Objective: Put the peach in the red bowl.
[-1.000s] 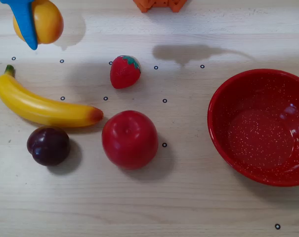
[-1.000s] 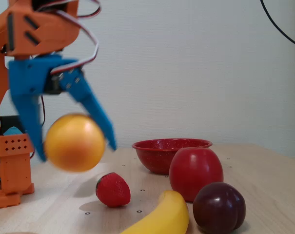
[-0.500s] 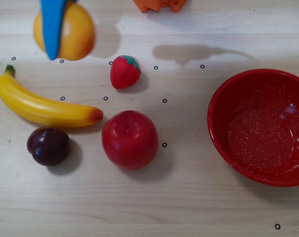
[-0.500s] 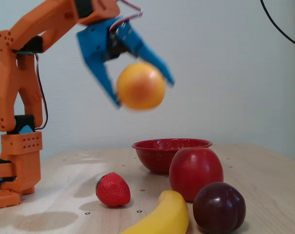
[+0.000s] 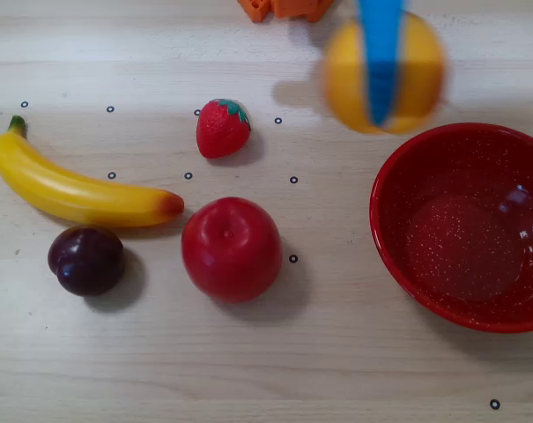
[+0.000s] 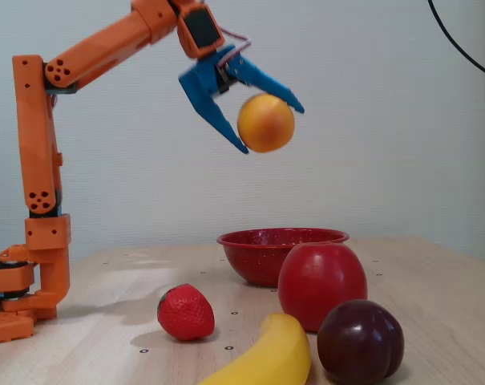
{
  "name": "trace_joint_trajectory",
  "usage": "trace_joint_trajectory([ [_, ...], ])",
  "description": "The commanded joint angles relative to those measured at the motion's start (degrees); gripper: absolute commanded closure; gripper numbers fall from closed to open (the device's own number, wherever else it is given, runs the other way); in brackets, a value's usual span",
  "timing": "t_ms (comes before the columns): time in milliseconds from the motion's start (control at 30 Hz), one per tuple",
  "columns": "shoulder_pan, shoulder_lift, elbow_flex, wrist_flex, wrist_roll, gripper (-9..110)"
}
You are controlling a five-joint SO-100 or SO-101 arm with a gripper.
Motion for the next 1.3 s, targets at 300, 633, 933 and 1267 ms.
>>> trace_joint_trajectory([
  [300, 12.48, -0.26, 22.5, -33.49, 14.5, 101],
  [633, 10.99, -9.4, 27.42, -34.72, 23.38, 50],
  [933, 10.63, -10.2, 19.42, -33.22, 21.36, 63],
  [1267, 6.5, 7.21, 21.62, -32.61, 21.09, 101],
])
